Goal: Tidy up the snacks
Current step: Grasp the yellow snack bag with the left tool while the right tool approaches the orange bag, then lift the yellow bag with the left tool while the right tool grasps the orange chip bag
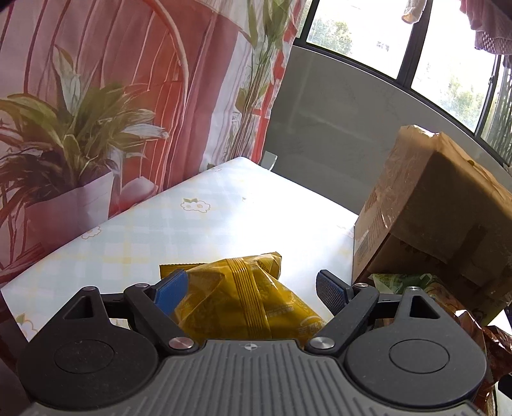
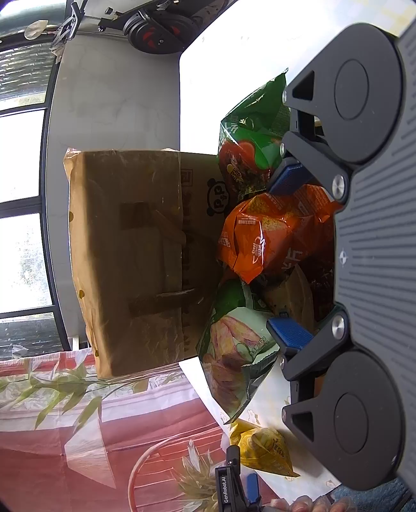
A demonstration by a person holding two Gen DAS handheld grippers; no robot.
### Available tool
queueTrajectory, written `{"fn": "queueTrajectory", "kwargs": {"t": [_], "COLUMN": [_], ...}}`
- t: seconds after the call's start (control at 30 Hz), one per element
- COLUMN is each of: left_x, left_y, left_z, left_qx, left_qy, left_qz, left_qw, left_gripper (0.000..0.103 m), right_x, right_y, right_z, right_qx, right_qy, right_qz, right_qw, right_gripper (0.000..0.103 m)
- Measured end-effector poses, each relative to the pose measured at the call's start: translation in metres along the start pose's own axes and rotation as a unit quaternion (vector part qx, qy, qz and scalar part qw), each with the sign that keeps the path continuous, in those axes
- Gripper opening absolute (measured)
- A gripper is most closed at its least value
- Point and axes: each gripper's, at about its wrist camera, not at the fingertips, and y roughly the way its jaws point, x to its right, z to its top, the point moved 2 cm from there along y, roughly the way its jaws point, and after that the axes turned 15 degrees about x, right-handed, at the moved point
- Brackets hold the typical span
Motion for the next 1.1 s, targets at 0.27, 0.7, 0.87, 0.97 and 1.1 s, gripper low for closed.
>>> {"fn": "queueTrajectory", "kwargs": {"t": [0.27, 0.7, 0.87, 0.97, 1.1], "left_x": [-0.014, -0.016, -0.013, -0.011, 0.0], "left_y": [0.044, 0.047, 0.034, 0.026, 0.013], "left_z": [-0.009, -0.036, -0.034, -0.03, -0.024], "left_qx": [-0.062, -0.078, -0.063, -0.047, -0.018], "left_qy": [-0.054, -0.037, -0.007, 0.001, 0.016], "left_qz": [0.035, -0.019, -0.011, -0.015, -0.034], "left_qw": [0.996, 0.9961, 0.9979, 0.9988, 0.9991], "left_gripper": [0.09, 0.086, 0.079, 0.078, 0.078], "right_x": [0.0, 0.003, 0.008, 0.01, 0.007], "right_y": [0.0, 0.002, 0.004, 0.008, 0.019], "right_z": [-0.001, -0.006, -0.009, -0.008, -0.006], "right_qx": [-0.002, -0.012, -0.013, -0.009, -0.003], "right_qy": [0.002, 0.009, 0.012, 0.004, -0.027], "right_qz": [0.002, -0.005, -0.015, -0.02, -0.02], "right_qw": [1.0, 1.0, 1.0, 1.0, 0.999], "right_gripper": [0.085, 0.085, 0.082, 0.081, 0.078]}}
